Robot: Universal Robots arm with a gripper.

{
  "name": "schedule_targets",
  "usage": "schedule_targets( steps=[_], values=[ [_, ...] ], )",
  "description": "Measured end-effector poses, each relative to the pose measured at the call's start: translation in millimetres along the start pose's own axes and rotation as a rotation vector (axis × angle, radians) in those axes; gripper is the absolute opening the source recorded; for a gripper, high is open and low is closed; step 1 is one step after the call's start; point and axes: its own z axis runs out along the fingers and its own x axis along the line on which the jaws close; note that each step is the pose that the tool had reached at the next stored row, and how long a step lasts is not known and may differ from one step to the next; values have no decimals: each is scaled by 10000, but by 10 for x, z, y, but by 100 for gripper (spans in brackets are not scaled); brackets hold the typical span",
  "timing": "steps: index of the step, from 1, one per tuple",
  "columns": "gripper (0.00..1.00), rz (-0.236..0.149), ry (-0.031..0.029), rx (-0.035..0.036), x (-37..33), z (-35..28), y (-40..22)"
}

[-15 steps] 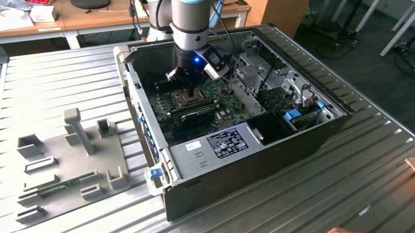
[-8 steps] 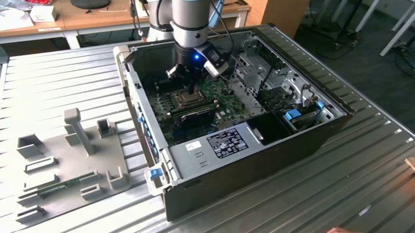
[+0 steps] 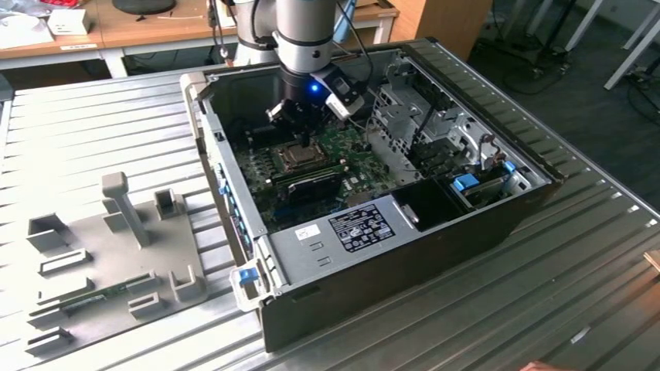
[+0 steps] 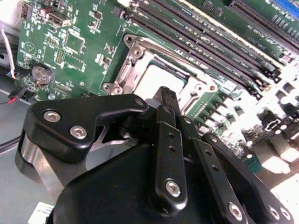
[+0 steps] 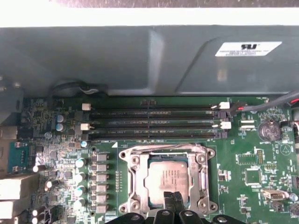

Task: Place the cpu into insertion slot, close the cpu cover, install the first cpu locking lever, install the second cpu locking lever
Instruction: 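Install the second cpu locking lever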

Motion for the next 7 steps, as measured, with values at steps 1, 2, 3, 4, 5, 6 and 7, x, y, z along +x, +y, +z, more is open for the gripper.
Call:
schedule_targets(
  steps=[1,2,3,4,5,6,7],
  values=[
    [10,-1,0,-1,0,0,0],
    [10,-1,0,-1,0,0,0],
    [10,0,0,-1,0,0,1],
    [10,0,0,-1,0,0,3],
    [10,0,0,-1,1,0,5],
    [10,0,0,-1,1,0,5],
    [10,0,0,-1,1,0,5]
  ],
)
